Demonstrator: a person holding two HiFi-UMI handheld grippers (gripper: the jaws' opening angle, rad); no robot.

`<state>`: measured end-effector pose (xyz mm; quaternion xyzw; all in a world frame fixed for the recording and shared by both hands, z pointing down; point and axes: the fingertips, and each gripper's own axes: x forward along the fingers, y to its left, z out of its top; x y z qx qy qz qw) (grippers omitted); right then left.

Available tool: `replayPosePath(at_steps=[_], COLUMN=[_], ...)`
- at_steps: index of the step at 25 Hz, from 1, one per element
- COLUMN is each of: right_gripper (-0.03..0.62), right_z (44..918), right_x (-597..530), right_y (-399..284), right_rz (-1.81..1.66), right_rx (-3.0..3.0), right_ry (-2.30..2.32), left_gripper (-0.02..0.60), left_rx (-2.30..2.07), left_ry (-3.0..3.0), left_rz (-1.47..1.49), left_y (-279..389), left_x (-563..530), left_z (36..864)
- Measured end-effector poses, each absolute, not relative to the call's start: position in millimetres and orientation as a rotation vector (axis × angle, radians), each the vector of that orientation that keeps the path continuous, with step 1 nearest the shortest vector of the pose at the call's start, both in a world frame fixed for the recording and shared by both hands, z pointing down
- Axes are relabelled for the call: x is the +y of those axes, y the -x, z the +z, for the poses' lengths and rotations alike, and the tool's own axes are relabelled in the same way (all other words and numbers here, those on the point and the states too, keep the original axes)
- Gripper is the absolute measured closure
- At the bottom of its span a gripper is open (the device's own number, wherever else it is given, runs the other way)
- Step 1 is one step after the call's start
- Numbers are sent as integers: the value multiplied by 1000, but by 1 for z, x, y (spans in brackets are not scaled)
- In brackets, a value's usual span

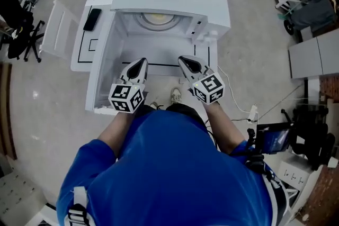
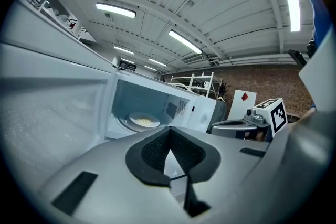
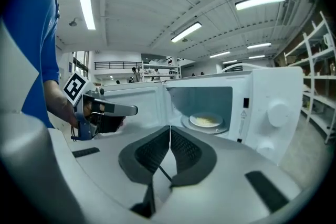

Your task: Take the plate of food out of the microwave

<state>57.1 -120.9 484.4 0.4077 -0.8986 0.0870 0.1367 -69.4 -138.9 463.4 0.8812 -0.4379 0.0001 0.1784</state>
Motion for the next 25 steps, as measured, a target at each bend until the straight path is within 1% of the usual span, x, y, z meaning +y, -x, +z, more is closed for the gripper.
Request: replayPosePath(at_steps=[7, 17, 25], right_gripper=[597, 597, 597], right_z=[490, 506, 520], right_x=[-153, -184, -195], right_y=[-61, -68, -57], right_rz=[220, 244, 274], right_rx=[-2620, -2616, -2606], right_ry=[-1092, -1066, -1025], left_gripper=[572, 572, 572], left_rx=[-1330, -1337, -1341], left_ry=[-2518, -2544, -2528], left_rz=[92, 189, 282], left_y=[56, 29, 28], left_x=[-176, -227, -250], left_z=[470, 488, 509])
